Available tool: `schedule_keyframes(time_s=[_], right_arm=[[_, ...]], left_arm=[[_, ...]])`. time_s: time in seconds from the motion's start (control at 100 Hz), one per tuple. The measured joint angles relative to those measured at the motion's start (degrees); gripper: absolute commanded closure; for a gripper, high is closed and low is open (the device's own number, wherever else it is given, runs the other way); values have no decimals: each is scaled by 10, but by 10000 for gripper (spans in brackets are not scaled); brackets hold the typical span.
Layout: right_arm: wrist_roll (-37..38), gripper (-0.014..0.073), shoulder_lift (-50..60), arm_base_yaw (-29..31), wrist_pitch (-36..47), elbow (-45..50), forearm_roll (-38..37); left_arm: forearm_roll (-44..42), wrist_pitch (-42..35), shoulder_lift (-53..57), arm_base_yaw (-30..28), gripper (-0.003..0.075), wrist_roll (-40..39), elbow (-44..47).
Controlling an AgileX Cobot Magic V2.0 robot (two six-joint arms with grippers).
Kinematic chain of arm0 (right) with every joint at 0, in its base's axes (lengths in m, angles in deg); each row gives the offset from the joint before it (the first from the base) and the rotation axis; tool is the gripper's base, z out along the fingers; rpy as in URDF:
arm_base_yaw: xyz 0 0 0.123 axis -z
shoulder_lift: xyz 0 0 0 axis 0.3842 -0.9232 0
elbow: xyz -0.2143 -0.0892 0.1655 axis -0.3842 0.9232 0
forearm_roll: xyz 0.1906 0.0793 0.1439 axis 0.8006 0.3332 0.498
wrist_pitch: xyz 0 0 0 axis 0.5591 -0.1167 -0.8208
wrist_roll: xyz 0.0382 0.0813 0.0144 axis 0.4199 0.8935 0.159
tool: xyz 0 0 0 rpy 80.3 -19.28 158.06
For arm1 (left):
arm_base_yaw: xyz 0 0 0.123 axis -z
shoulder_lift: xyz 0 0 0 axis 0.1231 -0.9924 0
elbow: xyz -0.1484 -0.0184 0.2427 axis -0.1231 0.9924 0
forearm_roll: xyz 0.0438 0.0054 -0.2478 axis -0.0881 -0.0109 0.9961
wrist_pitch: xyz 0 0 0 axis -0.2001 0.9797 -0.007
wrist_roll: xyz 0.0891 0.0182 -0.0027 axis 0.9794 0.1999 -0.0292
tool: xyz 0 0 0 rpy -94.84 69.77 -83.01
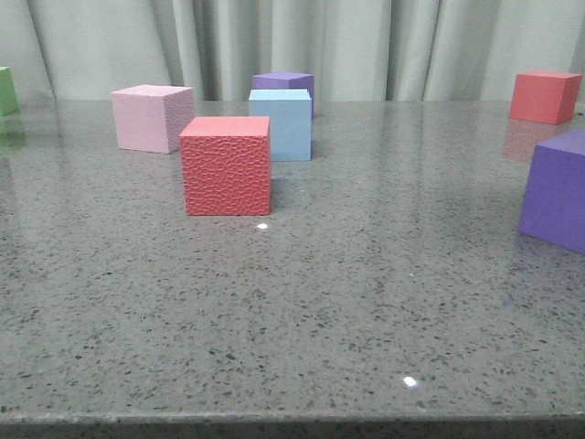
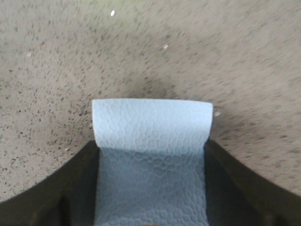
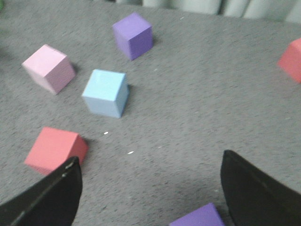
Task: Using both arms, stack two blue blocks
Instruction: 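Close the left gripper on the second light blue cube, then lift the cube with the left gripper over the placed blue cube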
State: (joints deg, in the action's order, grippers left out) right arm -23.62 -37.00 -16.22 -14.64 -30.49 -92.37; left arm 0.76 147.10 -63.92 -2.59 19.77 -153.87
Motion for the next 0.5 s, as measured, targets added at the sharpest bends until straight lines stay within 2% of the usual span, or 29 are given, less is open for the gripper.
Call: schedule_keyframes(time_s=[0.28,0.5], right_arm=[[51,-6,84,0,-4,90,-63],[77,-6,153,0,-4,159,-94]], left_arm=[[1,71,0,60,519,-49,-99],[2,82,0,128,519,-93,-137]])
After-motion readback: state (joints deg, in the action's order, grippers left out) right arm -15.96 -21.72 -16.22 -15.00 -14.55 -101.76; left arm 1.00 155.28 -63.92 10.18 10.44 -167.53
